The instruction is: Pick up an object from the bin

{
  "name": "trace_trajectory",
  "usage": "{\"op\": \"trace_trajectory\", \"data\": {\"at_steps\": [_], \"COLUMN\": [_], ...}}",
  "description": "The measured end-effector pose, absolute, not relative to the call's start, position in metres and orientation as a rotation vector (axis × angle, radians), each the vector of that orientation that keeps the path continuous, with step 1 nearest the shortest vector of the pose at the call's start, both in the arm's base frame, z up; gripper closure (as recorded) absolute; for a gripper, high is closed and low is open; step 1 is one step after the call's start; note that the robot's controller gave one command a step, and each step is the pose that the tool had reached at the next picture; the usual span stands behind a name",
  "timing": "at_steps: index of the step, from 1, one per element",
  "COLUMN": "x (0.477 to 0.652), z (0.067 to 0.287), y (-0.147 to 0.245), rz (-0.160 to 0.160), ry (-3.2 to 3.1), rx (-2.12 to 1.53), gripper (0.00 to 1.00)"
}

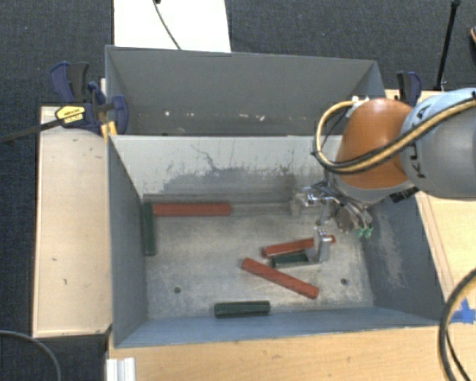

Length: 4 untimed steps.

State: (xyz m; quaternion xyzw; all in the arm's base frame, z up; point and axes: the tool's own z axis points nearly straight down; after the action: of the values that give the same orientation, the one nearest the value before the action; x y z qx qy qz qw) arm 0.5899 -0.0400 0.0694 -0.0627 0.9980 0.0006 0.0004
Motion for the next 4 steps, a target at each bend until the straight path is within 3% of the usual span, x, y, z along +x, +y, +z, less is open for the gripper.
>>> {"op": "trace_trajectory", "data": {"at_steps": [1,2,3,4], "x": [0.591,0.591,0.593,0.595], "z": [0.071,0.071,0.104,0.164], "y": [-0.039,-0.040,-0.040,-0.040], "rz": [0.001,0.000,-0.001,-0.003], "ry": [3.130,3.132,3.128,3.125], "rx": [-0.200,-0.201,-0.204,-0.204], "gripper": [0.00,1.00,1.00,1.00]}}
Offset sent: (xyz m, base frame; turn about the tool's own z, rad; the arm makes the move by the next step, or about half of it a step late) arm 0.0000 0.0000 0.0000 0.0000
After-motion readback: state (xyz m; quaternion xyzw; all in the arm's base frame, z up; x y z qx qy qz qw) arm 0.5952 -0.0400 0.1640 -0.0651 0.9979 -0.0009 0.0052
